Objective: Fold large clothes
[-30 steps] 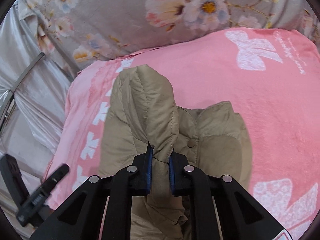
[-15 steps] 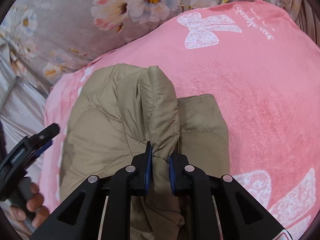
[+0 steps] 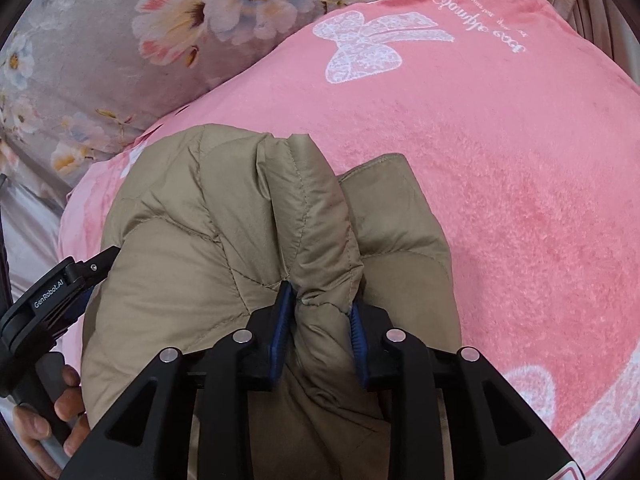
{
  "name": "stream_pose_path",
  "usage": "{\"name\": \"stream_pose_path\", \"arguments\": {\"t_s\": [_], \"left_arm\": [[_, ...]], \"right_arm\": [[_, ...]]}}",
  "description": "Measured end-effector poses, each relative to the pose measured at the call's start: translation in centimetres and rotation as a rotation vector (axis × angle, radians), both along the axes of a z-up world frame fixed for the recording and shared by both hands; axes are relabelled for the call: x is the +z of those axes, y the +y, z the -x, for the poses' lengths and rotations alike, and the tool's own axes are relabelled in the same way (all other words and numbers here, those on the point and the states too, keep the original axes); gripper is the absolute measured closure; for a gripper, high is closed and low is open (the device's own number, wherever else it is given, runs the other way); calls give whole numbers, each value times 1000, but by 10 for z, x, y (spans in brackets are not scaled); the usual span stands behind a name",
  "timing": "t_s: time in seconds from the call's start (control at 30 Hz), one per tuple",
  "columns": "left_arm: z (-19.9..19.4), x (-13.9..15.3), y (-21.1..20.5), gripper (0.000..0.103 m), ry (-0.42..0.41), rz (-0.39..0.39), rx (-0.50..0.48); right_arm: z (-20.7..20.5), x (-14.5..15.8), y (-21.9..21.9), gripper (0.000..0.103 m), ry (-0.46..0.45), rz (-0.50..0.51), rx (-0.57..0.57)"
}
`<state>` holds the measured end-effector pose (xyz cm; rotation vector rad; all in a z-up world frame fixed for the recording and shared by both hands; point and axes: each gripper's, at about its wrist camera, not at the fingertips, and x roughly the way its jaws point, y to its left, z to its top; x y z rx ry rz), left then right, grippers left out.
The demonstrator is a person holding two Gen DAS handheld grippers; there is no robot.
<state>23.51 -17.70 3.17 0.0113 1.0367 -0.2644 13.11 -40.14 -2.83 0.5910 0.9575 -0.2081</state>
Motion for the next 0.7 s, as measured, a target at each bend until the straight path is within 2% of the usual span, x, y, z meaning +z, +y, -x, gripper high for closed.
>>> {"name": "stream_pose_path", "arguments": {"t_s": [0.3, 0.7], "left_arm": [[2, -23, -6, 12, -59, -53, 1], [2, -39, -10, 7, -92, -62, 24]], "right_arm": [[5, -11, 11, 76, -46, 74, -25], [9, -22, 11, 75, -116, 61, -51]]}}
